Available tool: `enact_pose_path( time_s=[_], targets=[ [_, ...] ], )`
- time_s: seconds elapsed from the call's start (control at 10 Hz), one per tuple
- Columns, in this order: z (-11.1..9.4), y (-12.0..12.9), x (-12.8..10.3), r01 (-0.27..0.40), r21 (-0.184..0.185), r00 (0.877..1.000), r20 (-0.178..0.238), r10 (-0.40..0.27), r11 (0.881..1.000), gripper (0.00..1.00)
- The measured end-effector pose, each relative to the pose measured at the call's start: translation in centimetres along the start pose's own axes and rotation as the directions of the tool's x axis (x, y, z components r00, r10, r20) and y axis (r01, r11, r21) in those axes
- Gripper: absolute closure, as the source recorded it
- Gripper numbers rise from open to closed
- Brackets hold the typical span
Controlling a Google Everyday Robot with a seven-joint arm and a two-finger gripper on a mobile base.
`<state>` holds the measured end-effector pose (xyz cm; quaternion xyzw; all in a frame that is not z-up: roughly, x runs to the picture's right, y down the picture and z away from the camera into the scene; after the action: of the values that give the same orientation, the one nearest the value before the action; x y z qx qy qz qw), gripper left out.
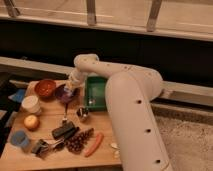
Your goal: Wipe purple bowl with towel
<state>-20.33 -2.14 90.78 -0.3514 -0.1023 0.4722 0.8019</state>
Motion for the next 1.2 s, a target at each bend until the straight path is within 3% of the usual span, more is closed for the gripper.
enact_pose_path(
  time_s=[0.2,0.3,0.6,0.8,1.2],
  targets=[
    [1.1,1.1,-2.2,0.037,-0.027,0.999,0.022,-0.036,0.999,0.86],
    [2.1,2.5,-3.5,0.067,-0.060,0.997,0.038,-0.065,0.996,0.86],
    [3.3,5.6,-4.4,0.110,-0.118,0.993,0.059,-0.104,0.987,0.86],
    [3.0,6.0,-3.8,0.098,-0.121,0.994,0.056,-0.092,0.988,0.86],
    [0.0,3.1,1.8,0.000,-0.064,1.000,0.018,0.002,0.998,0.86]
  ],
)
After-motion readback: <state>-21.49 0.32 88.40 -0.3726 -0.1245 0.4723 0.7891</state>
